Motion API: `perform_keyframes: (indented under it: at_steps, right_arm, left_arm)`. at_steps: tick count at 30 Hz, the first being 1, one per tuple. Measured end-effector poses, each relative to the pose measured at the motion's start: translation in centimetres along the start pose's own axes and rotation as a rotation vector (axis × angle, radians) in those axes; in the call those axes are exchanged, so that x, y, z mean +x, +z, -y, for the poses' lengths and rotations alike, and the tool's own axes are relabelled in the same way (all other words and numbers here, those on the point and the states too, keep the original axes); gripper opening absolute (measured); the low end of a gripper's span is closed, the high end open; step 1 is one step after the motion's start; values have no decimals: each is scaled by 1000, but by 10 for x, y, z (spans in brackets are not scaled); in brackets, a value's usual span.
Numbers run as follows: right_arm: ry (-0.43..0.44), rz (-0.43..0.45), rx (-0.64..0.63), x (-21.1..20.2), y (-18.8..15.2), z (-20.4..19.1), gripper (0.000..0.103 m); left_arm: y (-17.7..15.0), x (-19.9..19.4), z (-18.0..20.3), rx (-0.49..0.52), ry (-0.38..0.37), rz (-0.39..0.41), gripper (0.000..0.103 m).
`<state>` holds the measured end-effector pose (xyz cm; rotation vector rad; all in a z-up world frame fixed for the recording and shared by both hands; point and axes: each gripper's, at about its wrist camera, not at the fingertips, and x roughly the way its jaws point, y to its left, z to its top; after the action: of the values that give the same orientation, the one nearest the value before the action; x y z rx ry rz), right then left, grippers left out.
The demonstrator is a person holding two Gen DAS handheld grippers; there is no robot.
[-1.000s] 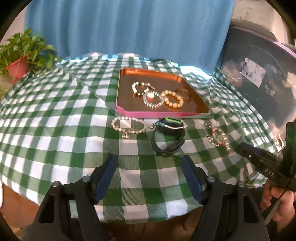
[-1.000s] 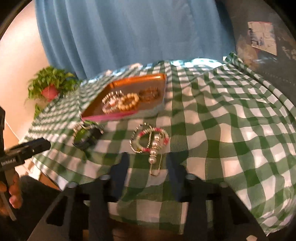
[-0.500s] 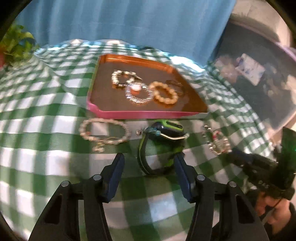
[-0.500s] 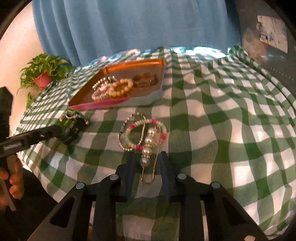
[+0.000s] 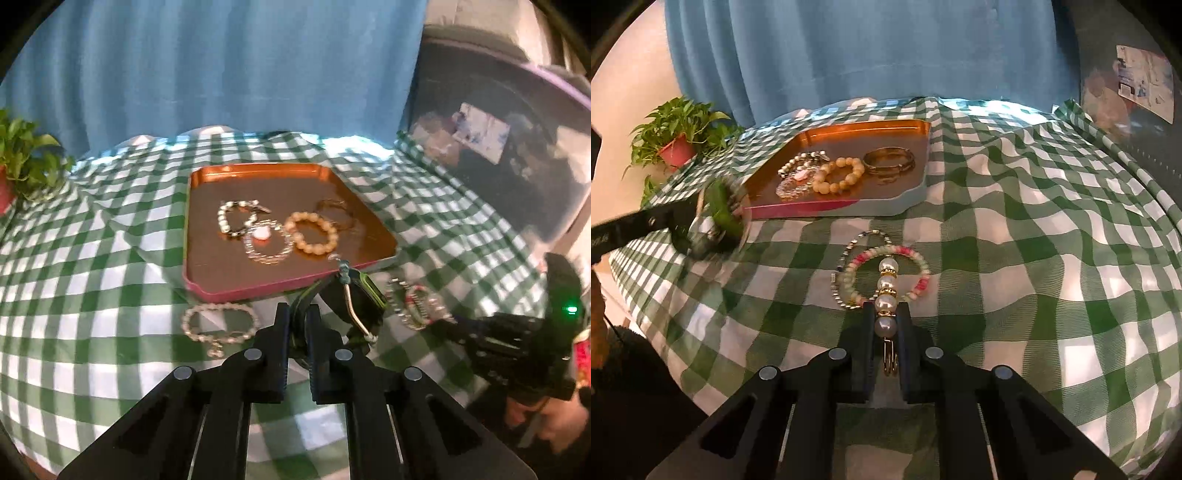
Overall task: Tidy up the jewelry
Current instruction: 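Lift the pearl pin and teal bracelet and carry both over the tray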
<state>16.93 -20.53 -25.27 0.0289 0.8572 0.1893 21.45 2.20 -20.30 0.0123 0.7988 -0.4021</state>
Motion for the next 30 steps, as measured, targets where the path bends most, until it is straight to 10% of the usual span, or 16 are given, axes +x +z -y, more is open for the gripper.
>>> perform_keyframes:
  at_steps: [8, 11, 16, 21, 26, 30]
  right_arm:
    - [3, -5, 2, -1, -1, -1, 10]
    - [16, -8, 18, 0, 0, 1, 10]
    - [39, -7, 16, 0, 0, -2, 10]
    - [50, -7, 6, -1, 0, -5, 10]
    - [54, -14, 15, 0, 0, -3, 10]
    - [51, -15, 20, 0, 1, -2, 10]
  left_arm:
    - [-28, 4, 40, 467, 476, 127, 9]
    - [-38, 6, 43, 522, 518, 165, 9]
    - [-23, 6, -13, 53, 102, 35, 8]
    - [-29, 15, -36, -51, 45, -33, 7]
    - [-29, 5, -53, -168, 113, -47, 31]
    - [-27, -17, -46, -205, -20, -4, 44]
